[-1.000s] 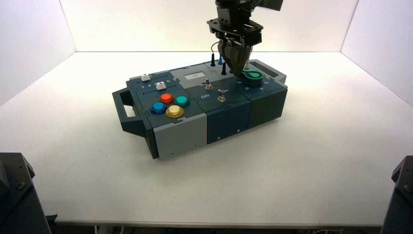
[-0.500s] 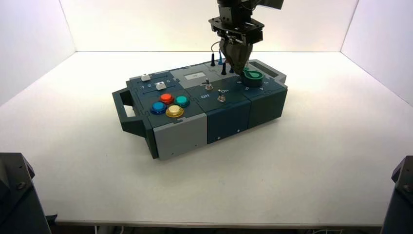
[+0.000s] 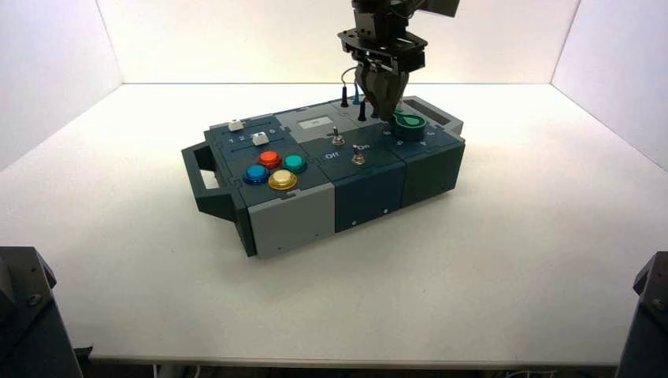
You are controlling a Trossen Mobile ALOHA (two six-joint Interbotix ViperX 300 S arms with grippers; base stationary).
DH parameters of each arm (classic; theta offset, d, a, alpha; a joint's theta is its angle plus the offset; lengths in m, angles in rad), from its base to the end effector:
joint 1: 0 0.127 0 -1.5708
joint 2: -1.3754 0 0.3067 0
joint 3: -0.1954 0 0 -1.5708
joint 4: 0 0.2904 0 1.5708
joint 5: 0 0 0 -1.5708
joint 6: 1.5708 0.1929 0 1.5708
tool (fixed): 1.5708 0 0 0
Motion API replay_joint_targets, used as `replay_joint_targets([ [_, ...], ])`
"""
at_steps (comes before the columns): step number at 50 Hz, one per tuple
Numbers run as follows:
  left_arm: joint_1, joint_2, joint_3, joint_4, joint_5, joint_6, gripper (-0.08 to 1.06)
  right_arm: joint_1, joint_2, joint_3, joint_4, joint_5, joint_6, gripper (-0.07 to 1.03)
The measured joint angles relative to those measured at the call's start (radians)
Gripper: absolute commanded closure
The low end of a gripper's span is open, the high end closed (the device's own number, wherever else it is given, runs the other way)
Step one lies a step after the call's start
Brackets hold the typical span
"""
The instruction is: Turn the knob to position 1.
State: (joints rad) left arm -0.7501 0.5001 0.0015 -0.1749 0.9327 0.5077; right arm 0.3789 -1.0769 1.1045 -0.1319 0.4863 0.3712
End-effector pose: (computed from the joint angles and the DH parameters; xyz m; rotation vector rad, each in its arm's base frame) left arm 0.3317 -0.3460 0.0338 0.7537 1.2519 -1.0168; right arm 0.2103 0.0710 0.2200 0.1351 0.5355 0.2446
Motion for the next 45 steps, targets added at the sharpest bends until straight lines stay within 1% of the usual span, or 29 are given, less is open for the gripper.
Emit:
replay_joint_targets([
  [45, 0.000, 0.025, -0.015, 0.003, 0.011, 0.002, 1.01, 0.000, 0.000, 0.000, 0.000, 0.002, 0.000, 0.99],
])
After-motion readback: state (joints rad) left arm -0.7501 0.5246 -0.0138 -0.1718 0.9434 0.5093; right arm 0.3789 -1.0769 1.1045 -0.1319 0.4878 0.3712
